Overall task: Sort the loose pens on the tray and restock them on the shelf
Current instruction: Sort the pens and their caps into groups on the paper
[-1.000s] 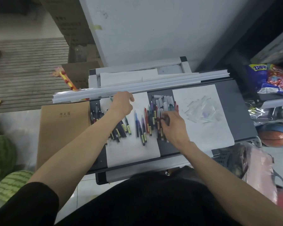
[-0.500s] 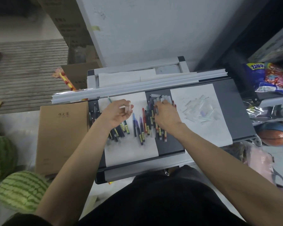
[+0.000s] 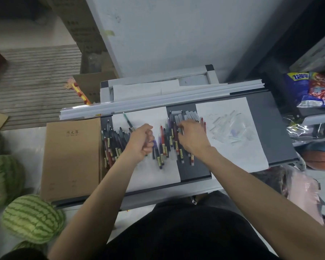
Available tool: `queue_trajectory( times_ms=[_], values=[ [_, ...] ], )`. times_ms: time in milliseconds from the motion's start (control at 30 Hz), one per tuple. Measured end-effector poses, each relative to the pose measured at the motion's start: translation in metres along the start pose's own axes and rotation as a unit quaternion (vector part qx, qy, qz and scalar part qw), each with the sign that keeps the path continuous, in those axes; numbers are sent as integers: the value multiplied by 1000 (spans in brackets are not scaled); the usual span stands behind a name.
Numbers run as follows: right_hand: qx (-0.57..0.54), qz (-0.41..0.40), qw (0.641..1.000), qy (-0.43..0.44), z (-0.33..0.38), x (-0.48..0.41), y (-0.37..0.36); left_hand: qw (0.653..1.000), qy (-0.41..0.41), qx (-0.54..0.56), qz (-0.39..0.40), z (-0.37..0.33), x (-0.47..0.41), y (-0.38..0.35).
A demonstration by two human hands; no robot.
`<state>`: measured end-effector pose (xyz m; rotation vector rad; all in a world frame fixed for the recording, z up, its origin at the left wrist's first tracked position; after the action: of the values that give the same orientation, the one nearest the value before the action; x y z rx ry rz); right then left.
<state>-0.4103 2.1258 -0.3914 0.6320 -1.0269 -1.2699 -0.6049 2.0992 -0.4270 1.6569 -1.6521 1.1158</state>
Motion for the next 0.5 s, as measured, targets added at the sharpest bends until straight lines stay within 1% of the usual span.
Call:
queue_trajectory(
  times_ms=[67, 100, 133, 167, 200, 233, 267, 333, 400, 500],
  values=[
    [13, 14, 1000, 5, 1, -3, -2, 991, -41, -126, -35, 3, 3, 2],
    [15, 21, 1000, 7, 1, -4, -2, 972, -78, -215, -49, 3, 7, 0],
    [18, 26, 999, 9, 1, -6, -2, 937, -126, -320, -60, 3, 11, -4],
    [20, 28, 999, 14, 0, -8, -1, 886, -177, -423, -66, 4, 16, -12],
    [19, 30, 999, 17, 0, -10, -1, 832, -215, -506, -73, 7, 22, -21],
    [15, 31, 999, 21, -1, -12, -1, 795, -229, -555, -86, 12, 27, -27],
    [11, 31, 999, 21, -2, -12, -1, 780, -225, -576, -100, 15, 30, -32],
    [13, 28, 999, 25, -3, -12, 0, 769, -204, -595, -115, 23, 33, -38],
    [8, 18, 999, 32, -3, -10, 3, 752, -206, -616, -114, 28, 33, -46],
    [-6, 0, 999, 35, -2, -4, 10, 748, -213, -617, -124, 30, 34, -50]
  ],
)
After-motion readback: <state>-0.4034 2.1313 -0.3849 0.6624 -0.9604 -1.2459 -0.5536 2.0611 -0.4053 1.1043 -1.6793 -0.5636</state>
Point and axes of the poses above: each hand's wrist, its own x-axis away from the middle knuckle, its own y-axis out of the back of the hand, z = x × y, the point moved 9 cm from there along -x, towards the middle knuckle, and after that the axes turned 1 degree about z, right-handed, at the moved point
